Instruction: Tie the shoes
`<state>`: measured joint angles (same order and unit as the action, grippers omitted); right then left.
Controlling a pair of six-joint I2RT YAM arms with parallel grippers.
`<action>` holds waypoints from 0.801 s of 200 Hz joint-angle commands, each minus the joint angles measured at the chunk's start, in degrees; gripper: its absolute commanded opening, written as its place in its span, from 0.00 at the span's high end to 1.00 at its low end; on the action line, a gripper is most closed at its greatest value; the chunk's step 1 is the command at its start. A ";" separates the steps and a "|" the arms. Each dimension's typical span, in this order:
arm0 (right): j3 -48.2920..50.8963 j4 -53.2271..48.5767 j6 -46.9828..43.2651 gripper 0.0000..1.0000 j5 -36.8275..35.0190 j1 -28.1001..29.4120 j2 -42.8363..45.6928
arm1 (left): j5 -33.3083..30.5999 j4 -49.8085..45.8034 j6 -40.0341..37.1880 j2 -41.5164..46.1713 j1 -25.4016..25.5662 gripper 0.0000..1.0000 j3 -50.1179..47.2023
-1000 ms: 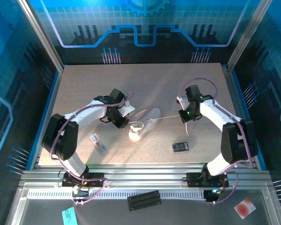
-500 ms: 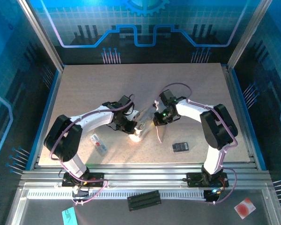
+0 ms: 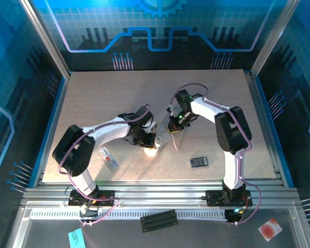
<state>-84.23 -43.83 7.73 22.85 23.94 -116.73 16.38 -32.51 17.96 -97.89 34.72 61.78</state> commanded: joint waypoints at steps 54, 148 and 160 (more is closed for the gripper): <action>-4.74 7.17 -3.35 1.00 -0.87 -1.03 -3.19 | -0.59 -0.67 -20.23 6.10 -7.60 1.00 1.37; -18.40 2.22 -4.64 1.00 -5.47 -1.79 -7.64 | 3.73 -2.68 -27.30 10.74 -10.52 1.00 -4.51; -18.37 1.28 -5.50 1.00 -6.89 -2.06 -5.53 | 5.05 -0.75 -24.81 11.33 -9.46 1.00 -6.74</action>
<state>-100.71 -40.01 4.58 19.62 23.05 -126.48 17.19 -33.36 -9.15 -88.53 24.23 58.85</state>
